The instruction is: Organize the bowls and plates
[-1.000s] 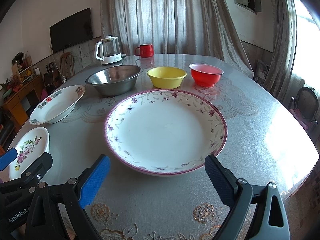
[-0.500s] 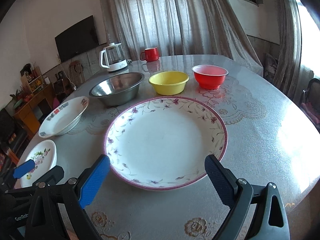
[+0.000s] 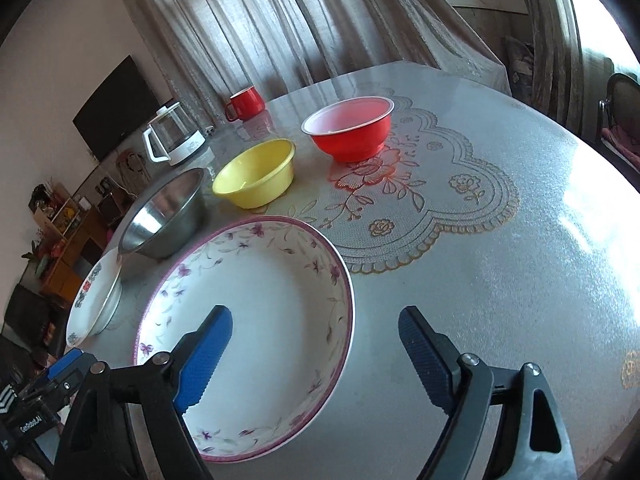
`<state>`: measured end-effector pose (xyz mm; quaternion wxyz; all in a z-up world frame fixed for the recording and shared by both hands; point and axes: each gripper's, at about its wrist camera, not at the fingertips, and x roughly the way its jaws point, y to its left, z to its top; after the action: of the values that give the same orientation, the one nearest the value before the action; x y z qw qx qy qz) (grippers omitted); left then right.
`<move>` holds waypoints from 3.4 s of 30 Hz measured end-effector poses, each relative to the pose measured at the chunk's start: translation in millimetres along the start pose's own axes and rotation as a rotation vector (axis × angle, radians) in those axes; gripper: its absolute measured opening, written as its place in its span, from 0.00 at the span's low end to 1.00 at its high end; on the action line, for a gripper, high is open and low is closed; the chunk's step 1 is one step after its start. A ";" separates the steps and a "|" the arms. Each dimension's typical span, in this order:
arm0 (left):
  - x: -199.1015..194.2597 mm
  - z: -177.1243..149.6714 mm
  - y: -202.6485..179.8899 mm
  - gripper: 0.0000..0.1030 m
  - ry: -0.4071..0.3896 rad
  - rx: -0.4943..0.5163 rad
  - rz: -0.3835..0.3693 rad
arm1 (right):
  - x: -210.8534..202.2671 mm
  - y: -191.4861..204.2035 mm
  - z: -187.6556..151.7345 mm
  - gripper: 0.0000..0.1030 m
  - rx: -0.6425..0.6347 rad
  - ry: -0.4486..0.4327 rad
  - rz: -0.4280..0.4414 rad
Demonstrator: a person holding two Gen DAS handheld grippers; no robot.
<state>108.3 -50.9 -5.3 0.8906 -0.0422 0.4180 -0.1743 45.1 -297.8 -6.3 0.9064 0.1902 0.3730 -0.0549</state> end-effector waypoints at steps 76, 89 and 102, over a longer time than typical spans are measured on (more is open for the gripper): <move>12.8 -1.8 55.3 0.36 0.066 -0.059 0.103 | 60.0 102.9 -22.1 0.34 -0.352 0.142 0.018; -8.8 -12.8 54.7 0.39 0.010 -0.060 0.104 | 53.8 103.8 -28.8 0.34 -0.336 0.149 -0.010; -58.8 -19.9 76.8 0.49 -0.096 -0.101 0.159 | 20.9 104.8 -24.6 0.45 -0.318 0.078 -0.065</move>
<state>79.7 42.7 7.8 0.9173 -0.0619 0.3853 -0.0797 69.2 -190.9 -5.0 0.9077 0.0343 0.4179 -0.0172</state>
